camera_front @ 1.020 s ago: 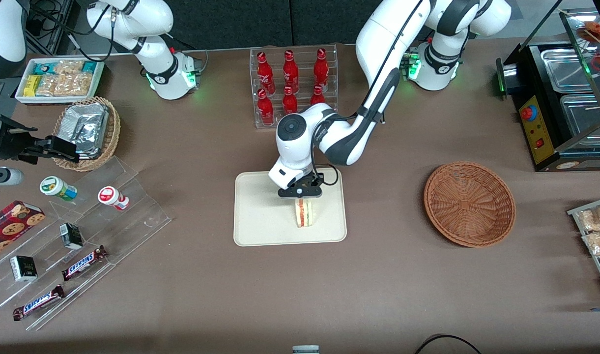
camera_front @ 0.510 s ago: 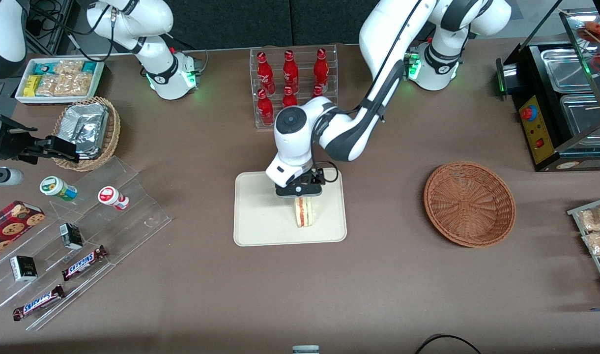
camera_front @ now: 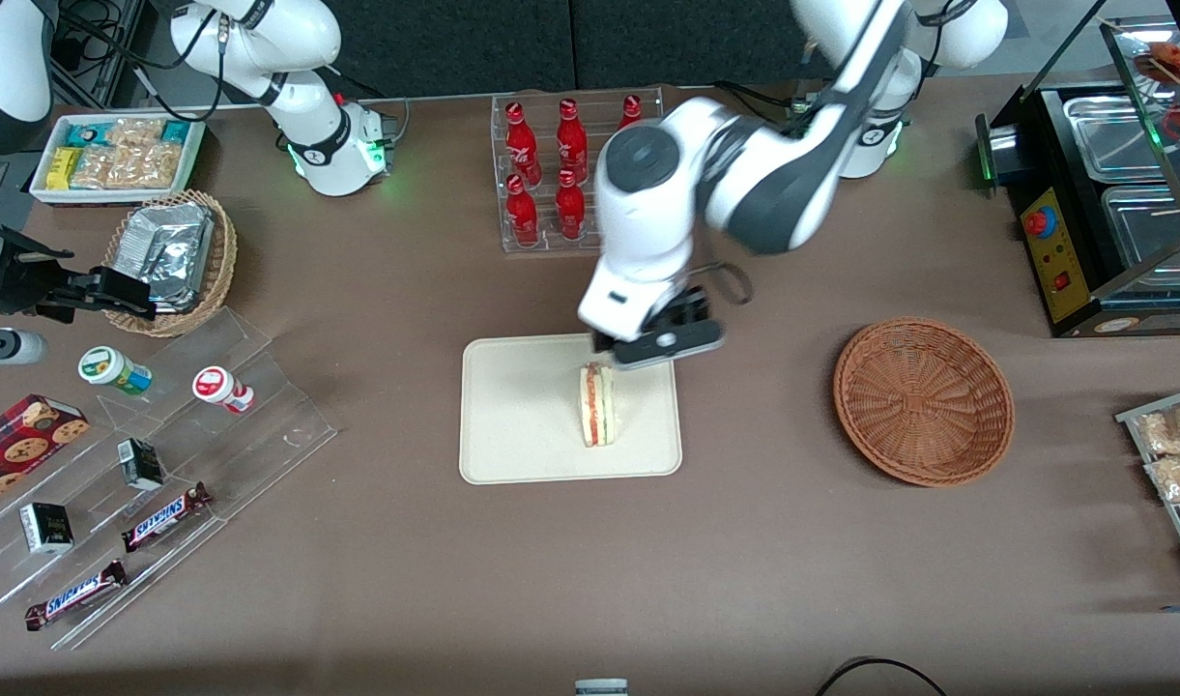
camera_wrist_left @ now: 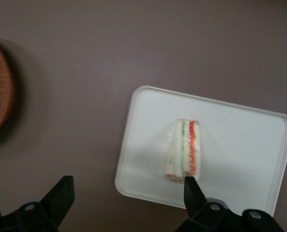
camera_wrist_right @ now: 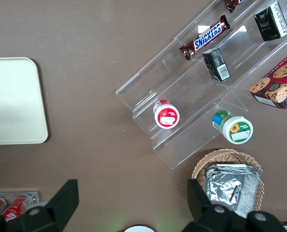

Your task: Place sandwich from basket to tray

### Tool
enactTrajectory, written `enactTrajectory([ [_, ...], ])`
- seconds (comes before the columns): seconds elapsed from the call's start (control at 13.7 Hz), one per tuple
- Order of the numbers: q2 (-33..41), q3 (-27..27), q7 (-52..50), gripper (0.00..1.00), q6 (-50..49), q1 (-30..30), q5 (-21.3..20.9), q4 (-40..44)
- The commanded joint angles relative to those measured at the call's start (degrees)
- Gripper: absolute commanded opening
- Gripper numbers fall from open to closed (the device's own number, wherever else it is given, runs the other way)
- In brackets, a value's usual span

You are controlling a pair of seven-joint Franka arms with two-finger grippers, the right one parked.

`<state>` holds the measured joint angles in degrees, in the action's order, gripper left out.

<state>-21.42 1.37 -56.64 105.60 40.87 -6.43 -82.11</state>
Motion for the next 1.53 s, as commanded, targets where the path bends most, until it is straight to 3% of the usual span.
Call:
enactTrajectory([
  [0.0,6.5,-0.5,0.0,1.00,-6.2,-3.9,-0.2,-1.0],
  [0.22,9.1,-0.9,1.9,1.00,-13.6,-10.2,0.9,1.2],
  [0.36,10.8,-0.6,9.6,1.00,-20.1,-13.0,4.4,2.6],
  [0.73,17.5,-3.3,25.5,1.00,-27.6,-27.7,4.7,2.3],
  [1.02,22.5,-1.9,41.5,1.00,-34.0,-34.4,4.7,1.3],
  [1.24,26.3,0.6,47.7,1.00,-34.5,-36.1,5.5,-1.1],
  [1.46,27.0,3.7,54.9,1.00,-34.5,-36.7,9.1,-1.1],
])
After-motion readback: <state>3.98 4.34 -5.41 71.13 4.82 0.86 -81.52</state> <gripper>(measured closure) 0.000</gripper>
